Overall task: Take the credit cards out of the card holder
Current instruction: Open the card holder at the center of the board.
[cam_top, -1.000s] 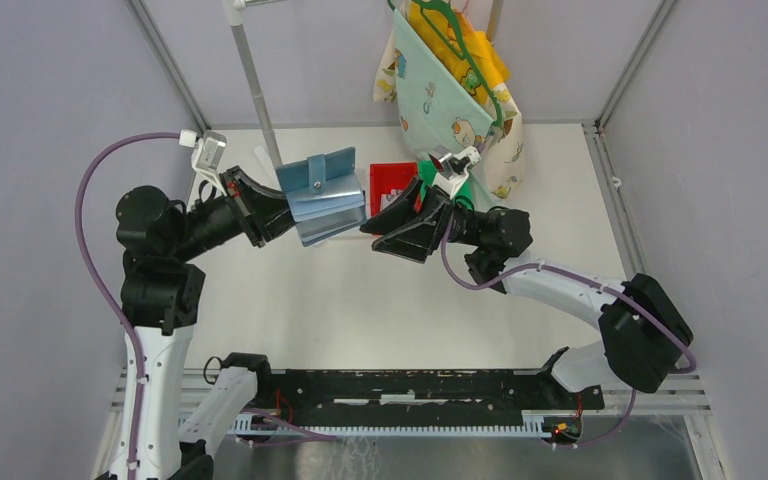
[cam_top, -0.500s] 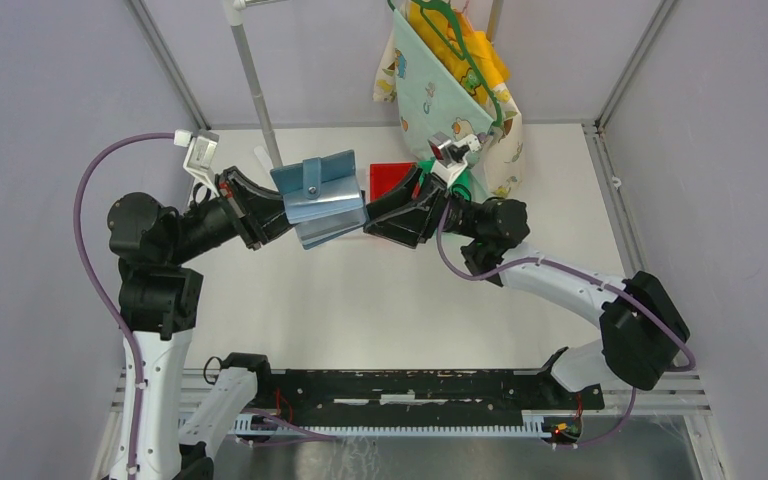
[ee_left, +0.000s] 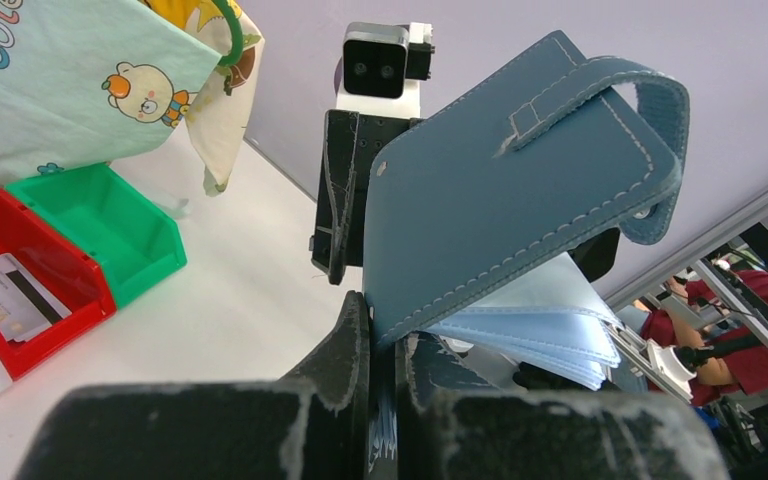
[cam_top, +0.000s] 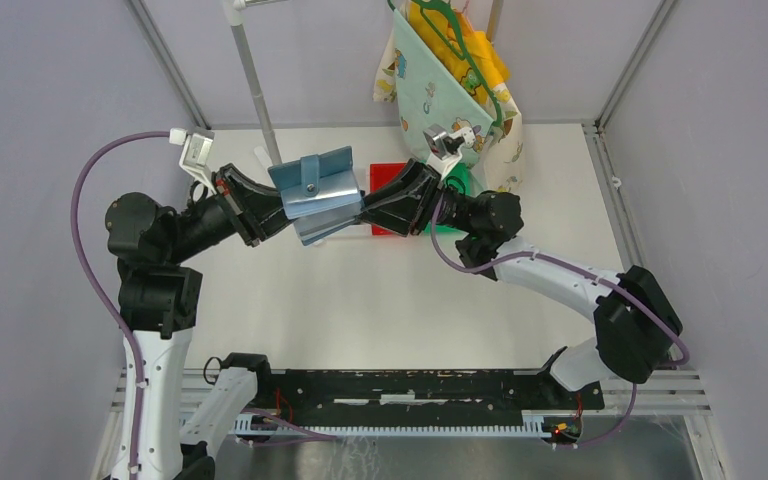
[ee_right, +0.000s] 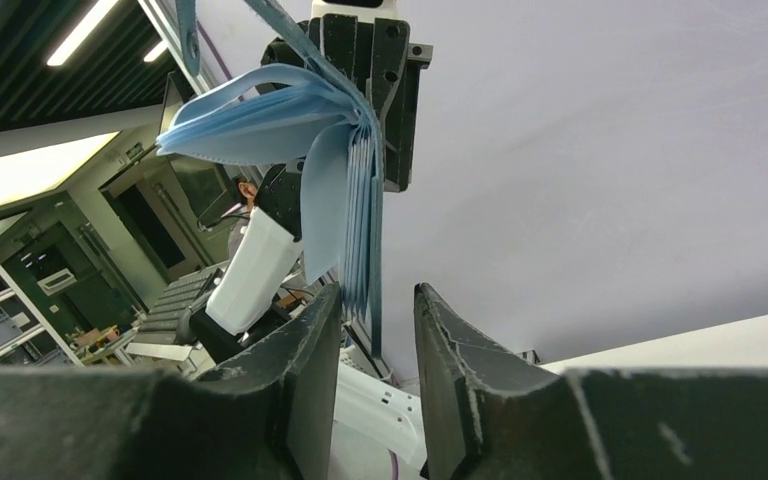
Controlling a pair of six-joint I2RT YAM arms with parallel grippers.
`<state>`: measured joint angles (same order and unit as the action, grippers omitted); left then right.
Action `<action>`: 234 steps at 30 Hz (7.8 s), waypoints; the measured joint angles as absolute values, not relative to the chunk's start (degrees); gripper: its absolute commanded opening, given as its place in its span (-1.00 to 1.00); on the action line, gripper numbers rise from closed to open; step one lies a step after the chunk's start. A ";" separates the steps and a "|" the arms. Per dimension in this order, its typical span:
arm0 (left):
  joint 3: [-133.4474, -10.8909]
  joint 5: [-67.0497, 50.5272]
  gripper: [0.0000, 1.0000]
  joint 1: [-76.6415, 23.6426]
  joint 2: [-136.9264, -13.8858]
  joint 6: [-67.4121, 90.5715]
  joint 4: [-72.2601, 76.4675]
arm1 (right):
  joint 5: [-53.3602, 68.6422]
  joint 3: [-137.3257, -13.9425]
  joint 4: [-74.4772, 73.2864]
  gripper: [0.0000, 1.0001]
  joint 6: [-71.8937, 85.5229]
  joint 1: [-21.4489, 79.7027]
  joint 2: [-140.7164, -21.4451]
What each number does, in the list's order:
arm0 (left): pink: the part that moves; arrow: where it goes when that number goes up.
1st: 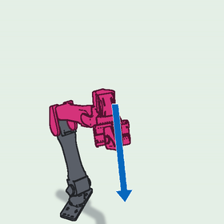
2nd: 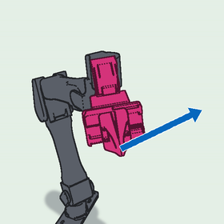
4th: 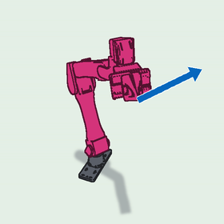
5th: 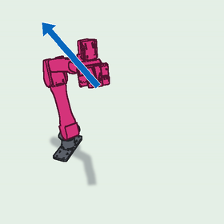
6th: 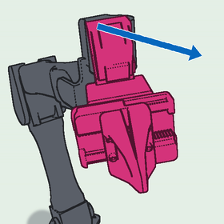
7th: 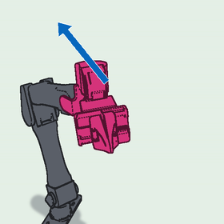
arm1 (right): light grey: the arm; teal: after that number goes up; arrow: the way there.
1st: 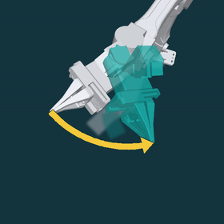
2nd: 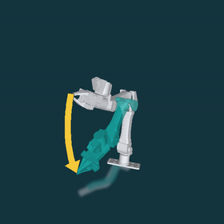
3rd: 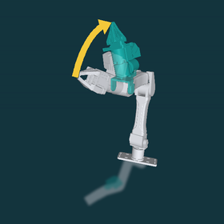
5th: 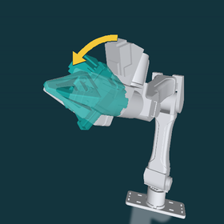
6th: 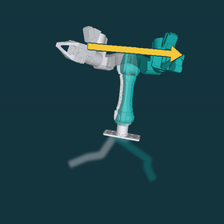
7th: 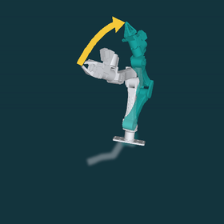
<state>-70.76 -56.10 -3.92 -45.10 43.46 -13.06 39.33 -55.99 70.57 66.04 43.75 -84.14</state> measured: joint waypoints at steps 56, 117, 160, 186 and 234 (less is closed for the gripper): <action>-39.48 -32.84 0.99 -3.99 -29.23 0.40 -20.58 | -27.55 -124.29 -61.52 -1.00 3.90 68.51 -117.34; -40.99 -31.92 0.99 -7.27 -20.82 -15.14 -22.22 | 6.52 -98.10 -24.86 -1.00 23.75 63.64 -96.64; -45.50 -26.83 0.21 -7.86 -24.29 -9.56 -25.26 | 6.46 -91.22 -18.09 -1.00 20.51 63.35 -91.68; -45.50 -22.15 0.26 -7.57 -20.95 -15.05 -27.64 | 17.17 -83.42 -17.28 -1.00 21.15 58.13 -87.74; -67.53 -43.81 -0.97 -6.81 -38.44 -17.41 -51.64 | 39.05 -69.91 -0.84 -0.47 19.84 51.46 -79.09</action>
<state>-67.53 -43.81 -6.81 -38.44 -17.41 -51.64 39.05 -69.91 -0.84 19.84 51.46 -79.09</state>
